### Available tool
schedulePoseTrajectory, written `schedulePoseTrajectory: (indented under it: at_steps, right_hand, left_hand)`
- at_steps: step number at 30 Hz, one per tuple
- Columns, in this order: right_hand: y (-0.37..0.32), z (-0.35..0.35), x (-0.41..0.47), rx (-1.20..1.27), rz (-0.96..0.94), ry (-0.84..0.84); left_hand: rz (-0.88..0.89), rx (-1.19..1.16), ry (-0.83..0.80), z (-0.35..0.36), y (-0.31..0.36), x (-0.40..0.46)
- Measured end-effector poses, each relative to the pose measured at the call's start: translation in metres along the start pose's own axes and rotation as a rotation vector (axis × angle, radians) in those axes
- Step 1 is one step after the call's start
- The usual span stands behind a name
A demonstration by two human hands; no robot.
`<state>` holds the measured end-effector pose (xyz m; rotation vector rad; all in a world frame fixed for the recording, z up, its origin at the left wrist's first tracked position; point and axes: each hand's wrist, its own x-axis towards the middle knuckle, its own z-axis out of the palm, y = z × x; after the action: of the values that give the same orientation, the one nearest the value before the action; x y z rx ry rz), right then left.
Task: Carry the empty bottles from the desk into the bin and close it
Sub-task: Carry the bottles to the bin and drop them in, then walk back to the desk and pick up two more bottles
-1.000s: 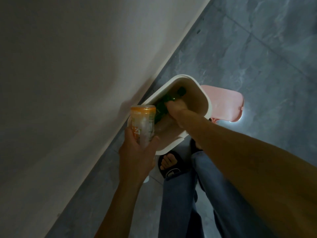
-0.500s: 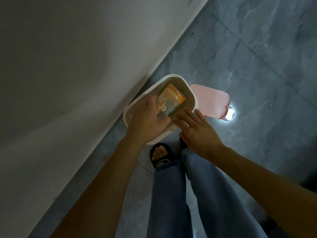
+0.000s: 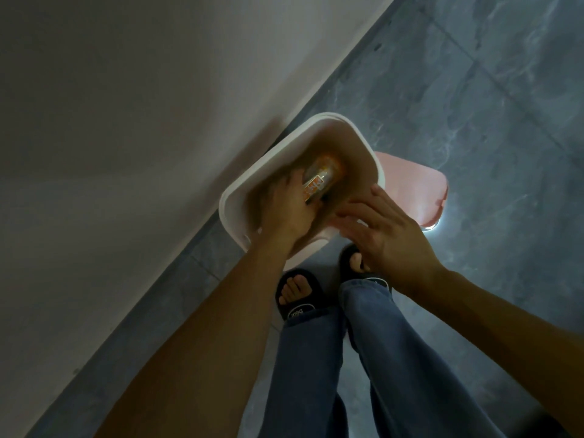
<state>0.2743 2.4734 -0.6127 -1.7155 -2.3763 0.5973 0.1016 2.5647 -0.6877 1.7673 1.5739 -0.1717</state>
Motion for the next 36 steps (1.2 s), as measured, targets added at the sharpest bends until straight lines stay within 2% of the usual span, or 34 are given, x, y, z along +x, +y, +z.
schedulePoseTrajectory:
  at_steps: [4,9,12,17,21,24,28,36]
  right_hand:
    - [0.004,0.004,-0.001,0.016,0.001,-0.013]
    - [0.003,0.005,-0.001,0.003,-0.006,-0.023]
    - [0.0,0.0,0.001,-0.012,0.017,-0.078]
    - [-0.02,-0.025,0.006,0.024,0.127,-0.249]
    - [-0.05,-0.074,-0.006,0.107,0.276,-0.367]
    - [-0.072,-0.126,-0.028,0.216,0.404,-0.478]
    - [-0.104,-0.208,-0.071,0.161,0.405,-0.603]
    - [-0.171,-0.354,-0.154,0.156,0.589,-0.648]
  left_hand:
    - [0.004,0.093,0.123,0.007,-0.001,0.006]
    - [-0.019,0.119,0.174,0.013,0.002,-0.004]
    - [-0.054,0.053,0.14,0.007,0.005,-0.016]
    - [-0.096,-0.184,0.036,-0.032,0.014,-0.059]
    - [-0.101,-0.224,0.063,-0.079,0.027,-0.133]
    - [-0.211,-0.22,-0.034,-0.116,0.041,-0.2]
    - [-0.275,-0.123,-0.168,-0.169,0.064,-0.299]
    - [-0.391,-0.161,-0.245,-0.266,0.102,-0.465]
